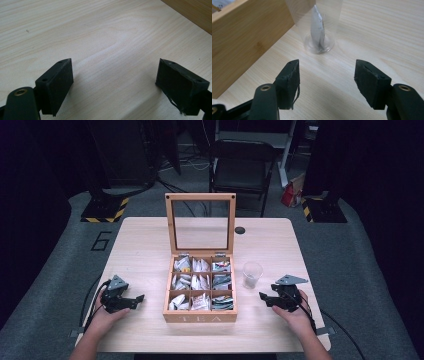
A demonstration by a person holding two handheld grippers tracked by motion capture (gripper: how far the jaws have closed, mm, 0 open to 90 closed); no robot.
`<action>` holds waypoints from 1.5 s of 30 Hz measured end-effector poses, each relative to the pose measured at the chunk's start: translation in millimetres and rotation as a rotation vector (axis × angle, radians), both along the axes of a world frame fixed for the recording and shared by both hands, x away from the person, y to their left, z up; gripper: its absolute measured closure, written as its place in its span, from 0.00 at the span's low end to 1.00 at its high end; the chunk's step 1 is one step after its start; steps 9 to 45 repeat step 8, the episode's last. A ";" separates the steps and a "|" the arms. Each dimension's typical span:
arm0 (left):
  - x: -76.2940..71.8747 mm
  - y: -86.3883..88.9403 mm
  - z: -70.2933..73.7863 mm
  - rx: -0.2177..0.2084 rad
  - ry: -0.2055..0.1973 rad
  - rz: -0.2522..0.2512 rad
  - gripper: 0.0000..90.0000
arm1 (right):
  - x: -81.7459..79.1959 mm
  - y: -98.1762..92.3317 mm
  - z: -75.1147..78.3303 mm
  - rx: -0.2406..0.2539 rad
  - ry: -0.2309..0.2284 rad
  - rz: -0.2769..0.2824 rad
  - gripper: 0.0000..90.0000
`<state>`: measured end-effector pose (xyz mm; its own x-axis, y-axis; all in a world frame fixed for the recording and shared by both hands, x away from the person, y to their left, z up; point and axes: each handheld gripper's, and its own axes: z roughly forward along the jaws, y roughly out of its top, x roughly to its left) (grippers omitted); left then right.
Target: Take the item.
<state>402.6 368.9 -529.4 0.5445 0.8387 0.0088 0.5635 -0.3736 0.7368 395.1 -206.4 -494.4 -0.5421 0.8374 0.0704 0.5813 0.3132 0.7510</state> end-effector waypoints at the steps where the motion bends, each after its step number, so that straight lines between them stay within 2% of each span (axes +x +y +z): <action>1: 0.0 0.0 0.0 0.000 0.000 0.000 0.15 | -0.2 -0.2 -1.2 -0.004 -0.002 0.013 0.41; 5: 0.0 0.1 0.0 -0.001 0.001 -0.001 0.15 | -0.9 1.2 -3.8 -0.017 0.000 0.021 0.37; 8: 0.0 0.2 0.1 0.000 0.001 -0.001 0.15 | -2.3 4.4 -3.9 -0.005 -0.021 0.001 0.20; 45: 0.0 0.2 0.1 0.000 0.001 -0.001 0.15 | -2.3 4.4 -3.9 -0.005 -0.021 0.001 0.20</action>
